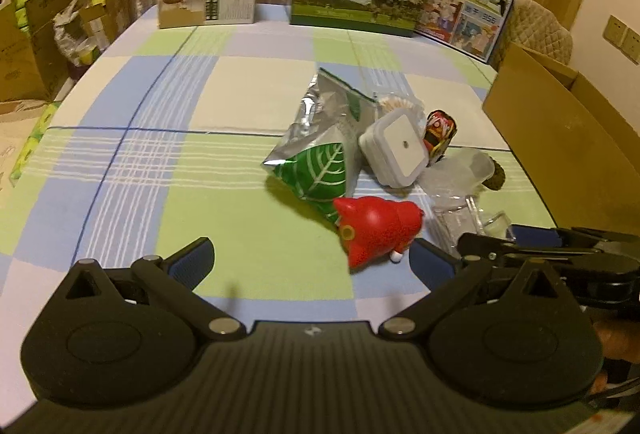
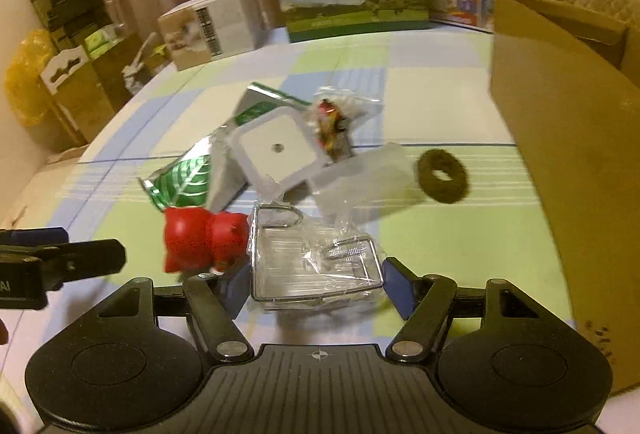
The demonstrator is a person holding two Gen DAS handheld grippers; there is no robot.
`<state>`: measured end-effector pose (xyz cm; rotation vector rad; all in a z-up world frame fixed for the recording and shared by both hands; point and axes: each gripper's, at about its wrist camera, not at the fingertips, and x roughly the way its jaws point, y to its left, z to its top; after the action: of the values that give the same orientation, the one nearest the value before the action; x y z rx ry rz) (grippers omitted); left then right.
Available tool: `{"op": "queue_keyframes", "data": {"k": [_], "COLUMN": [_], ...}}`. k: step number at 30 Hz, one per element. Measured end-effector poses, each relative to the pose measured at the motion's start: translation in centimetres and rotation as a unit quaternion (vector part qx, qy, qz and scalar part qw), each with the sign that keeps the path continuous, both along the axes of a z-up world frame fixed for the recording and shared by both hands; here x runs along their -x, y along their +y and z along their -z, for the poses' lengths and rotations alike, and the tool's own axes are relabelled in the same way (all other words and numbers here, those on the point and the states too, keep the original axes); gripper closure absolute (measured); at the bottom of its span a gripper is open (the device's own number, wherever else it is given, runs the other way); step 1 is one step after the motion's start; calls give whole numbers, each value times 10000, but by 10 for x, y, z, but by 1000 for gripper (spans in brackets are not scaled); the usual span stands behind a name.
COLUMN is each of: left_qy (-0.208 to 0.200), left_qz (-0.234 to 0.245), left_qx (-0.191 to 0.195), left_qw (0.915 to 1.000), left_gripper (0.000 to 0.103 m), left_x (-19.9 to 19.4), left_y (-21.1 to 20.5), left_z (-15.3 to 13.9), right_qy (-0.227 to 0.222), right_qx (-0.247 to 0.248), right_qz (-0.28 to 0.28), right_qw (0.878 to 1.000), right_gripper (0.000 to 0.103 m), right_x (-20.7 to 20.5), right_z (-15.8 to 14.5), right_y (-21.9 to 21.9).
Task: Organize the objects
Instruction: 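Grasp the red toy figure with the left tool while the right tool grasps the wire soap rack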
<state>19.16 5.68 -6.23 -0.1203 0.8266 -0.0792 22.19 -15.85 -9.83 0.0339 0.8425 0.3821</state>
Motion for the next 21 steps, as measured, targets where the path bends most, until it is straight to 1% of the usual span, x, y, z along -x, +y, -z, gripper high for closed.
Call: {"op": "queue_keyframes", "data": {"k": [2, 4, 6, 8, 10, 12, 13, 14, 15, 20, 21], "left_qy": [-6, 12, 35, 11, 11, 28, 21, 32, 61, 153, 174], "left_qz": [90, 139, 185, 237, 272, 265, 276, 282, 276, 98, 79], "left_qx": [-1, 17, 59, 81, 81, 60, 41, 17, -7, -289, -304], "left_qw": [10000, 9999, 9998, 9997, 9996, 9996, 9996, 9996, 9996, 9994, 9994], "left_gripper": [1, 5, 13, 14, 19, 20, 21, 24, 30, 39, 39], "left_x": [-5, -11, -18, -24, -29, -34, -36, -39, -42, -53, -55], "left_y": [-6, -14, -24, -34, -43, -51, -54, -58, -60, -68, -68], "left_z": [2, 4, 8, 10, 13, 16, 17, 19, 21, 33, 36], "right_qy": [9, -19, -31, -52, -71, -110, -130, -145, -160, -204, -213], "right_qx": [96, 210, 227, 251, 299, 375, 408, 421, 425, 446, 461], "right_qz": [145, 254, 330, 356, 364, 377, 376, 369, 363, 344, 333], "right_qw": [9998, 9995, 9992, 9990, 9989, 9985, 9984, 9983, 9983, 9982, 9982], "right_gripper": [37, 37, 37, 37, 37, 37, 37, 37, 37, 37, 37], "right_x": [1, 3, 5, 6, 6, 7, 7, 7, 7, 7, 7], "right_z": [0, 0, -1, -1, -1, 0, 0, 1, 1, 2, 2], "right_y": [-8, -15, -21, -24, -26, -27, -27, -27, -27, -28, -27]}}
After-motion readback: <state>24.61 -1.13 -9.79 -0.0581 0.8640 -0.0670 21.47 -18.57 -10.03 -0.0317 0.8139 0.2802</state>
